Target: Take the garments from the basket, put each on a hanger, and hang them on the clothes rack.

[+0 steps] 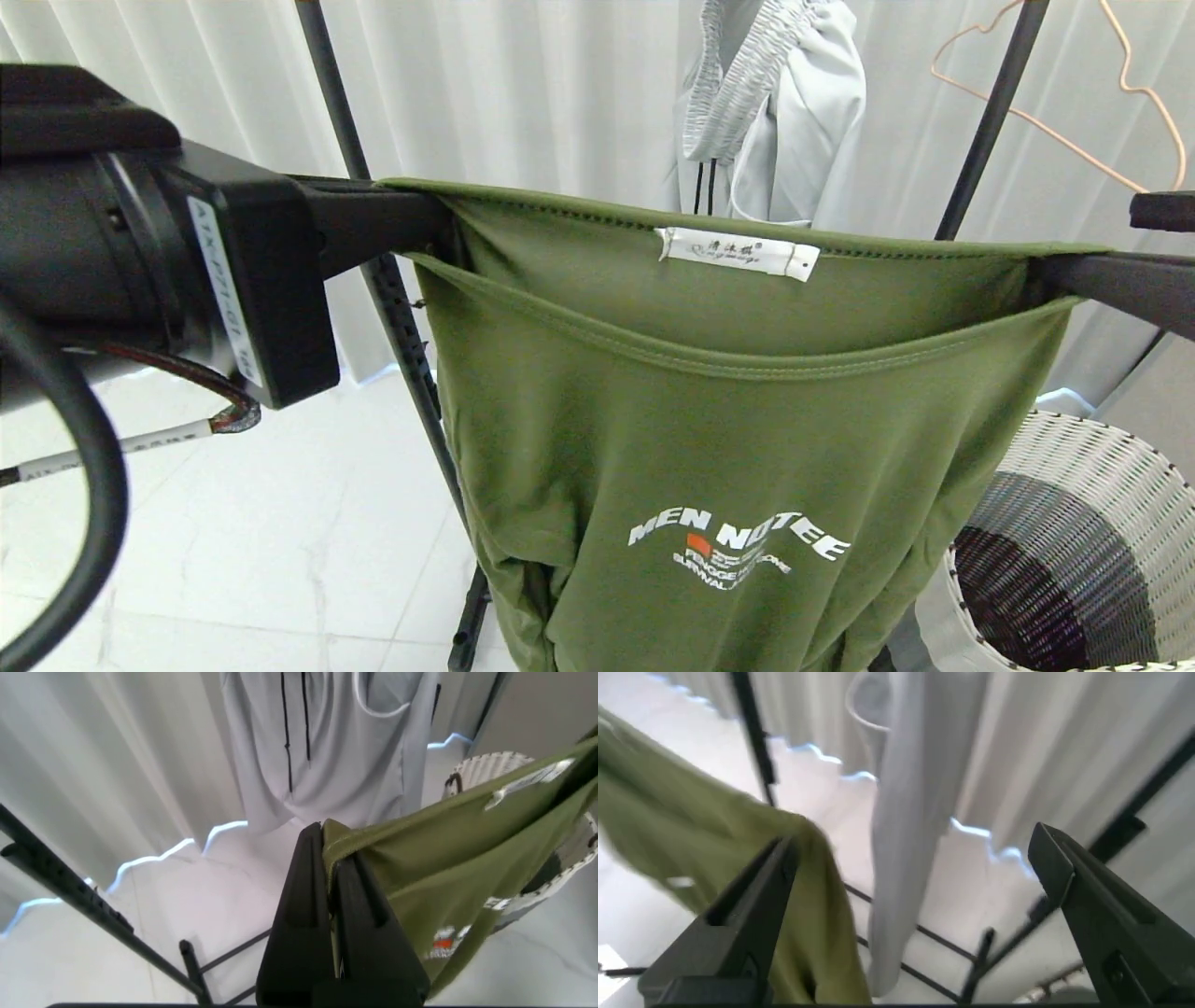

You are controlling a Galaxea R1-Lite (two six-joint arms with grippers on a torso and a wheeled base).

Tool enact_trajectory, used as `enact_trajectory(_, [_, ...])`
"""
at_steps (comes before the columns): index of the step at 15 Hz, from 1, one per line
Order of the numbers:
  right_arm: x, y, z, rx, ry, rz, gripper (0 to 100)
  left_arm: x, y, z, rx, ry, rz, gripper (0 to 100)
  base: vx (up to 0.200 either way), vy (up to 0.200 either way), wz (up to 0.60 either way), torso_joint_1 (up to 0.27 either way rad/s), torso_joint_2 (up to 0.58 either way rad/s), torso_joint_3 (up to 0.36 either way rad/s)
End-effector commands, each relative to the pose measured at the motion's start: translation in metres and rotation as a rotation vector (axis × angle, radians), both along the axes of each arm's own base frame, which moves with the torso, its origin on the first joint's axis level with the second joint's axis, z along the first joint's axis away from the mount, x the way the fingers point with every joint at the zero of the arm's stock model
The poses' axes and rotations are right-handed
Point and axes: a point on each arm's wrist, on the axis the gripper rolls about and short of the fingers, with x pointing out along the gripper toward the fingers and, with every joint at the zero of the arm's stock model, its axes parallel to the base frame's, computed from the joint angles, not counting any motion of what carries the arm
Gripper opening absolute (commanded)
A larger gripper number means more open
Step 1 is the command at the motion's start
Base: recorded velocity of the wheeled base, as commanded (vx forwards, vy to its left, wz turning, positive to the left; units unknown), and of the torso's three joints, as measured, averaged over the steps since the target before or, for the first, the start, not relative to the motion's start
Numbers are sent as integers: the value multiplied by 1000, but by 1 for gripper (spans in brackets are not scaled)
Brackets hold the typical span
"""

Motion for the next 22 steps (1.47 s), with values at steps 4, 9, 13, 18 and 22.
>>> enact_trajectory(4, [-21,-19,6,52,-47,92,100,10,5,-4,20,4,62,0,0,0,0,0,0,0])
enact_trajectory(9, [-12,-45,-9,-66,80,-221,100,6,11,-3,59,-30,83,0,0,0,0,0,0,0])
enact_trajectory(13, [-14,-83,-26,-351,211,-580,100,12,34,-8,73,-34,191,0,0,0,0,0,0,0])
enact_trajectory(18, [-19,-94,-39,-455,242,-679,100,13,37,-7,70,-36,207,0,0,0,0,0,0,0])
enact_trajectory(22, [-16,-93,-42,-326,235,-662,100,12,38,-7,71,-35,207,0,0,0,0,0,0,0])
